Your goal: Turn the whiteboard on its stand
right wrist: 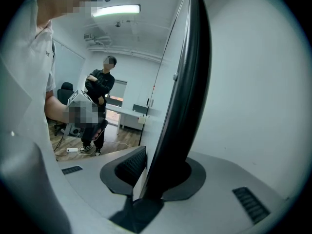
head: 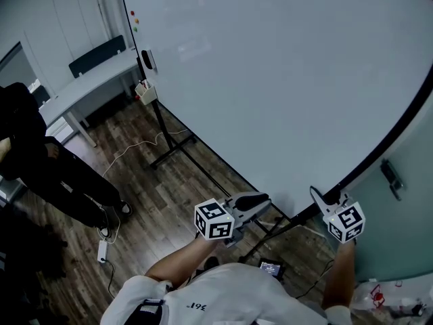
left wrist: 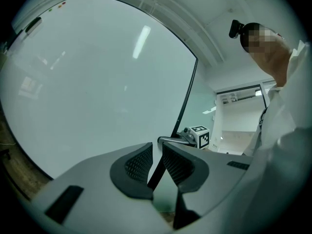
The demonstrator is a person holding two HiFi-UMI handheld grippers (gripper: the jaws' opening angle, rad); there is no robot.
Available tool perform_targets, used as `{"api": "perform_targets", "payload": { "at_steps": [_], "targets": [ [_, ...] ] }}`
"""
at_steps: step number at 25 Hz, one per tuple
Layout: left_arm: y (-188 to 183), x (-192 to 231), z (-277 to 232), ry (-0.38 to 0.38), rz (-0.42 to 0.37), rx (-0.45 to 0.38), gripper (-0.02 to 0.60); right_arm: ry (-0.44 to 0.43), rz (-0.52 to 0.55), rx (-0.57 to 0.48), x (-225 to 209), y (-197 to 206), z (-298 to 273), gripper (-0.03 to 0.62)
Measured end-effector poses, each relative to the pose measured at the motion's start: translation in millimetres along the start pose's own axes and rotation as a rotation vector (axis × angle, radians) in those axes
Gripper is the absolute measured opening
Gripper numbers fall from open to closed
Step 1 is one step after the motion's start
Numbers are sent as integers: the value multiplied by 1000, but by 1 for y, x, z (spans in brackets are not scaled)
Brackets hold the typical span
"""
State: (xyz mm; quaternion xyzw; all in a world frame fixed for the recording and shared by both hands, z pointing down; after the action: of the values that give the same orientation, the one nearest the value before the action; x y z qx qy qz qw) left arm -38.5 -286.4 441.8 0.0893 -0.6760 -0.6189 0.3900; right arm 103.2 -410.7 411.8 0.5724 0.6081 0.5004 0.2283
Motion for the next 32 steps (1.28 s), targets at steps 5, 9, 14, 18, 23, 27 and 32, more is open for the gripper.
{"api": "perform_targets", "payload": {
  "at_steps": [5, 9, 14, 18, 23, 27, 32],
  "targets": [
    [0, 4, 11, 15, 5, -12, 52, 49, -33, -11, -1, 2, -3, 133],
    [-3, 11, 19, 12, 7, -18, 52, 80, -70, -21, -3, 4, -1, 175],
    [-8, 17, 32, 13, 5, -28, 52, 143, -114, -43, -4, 7, 4, 235],
    [-11, 22, 42, 12, 4, -25, 52, 214, -171, -63, -9, 13, 18, 247],
    [-16, 30, 59, 22, 2, -26, 52, 320, -268, -91, -5, 23, 45, 247],
    [-19, 36, 69, 41, 5, -18, 52, 420, -339, -102, 3, 31, 58, 247],
    [-22, 48, 81, 64, 10, -14, 52, 509, -426, -123, 20, 38, 62, 247]
  ]
}}
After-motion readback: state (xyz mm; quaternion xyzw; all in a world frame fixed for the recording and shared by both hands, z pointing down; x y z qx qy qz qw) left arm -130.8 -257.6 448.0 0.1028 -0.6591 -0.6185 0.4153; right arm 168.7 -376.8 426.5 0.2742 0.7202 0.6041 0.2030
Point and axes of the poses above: the fingertips, and each gripper's own axes: z backward along the fingers, x to its left, y out of its underside, the point moved 3 cm from there along z, backward along the fingers, and after that the axes turned 4 degrees about x, right-handed, at the moved point
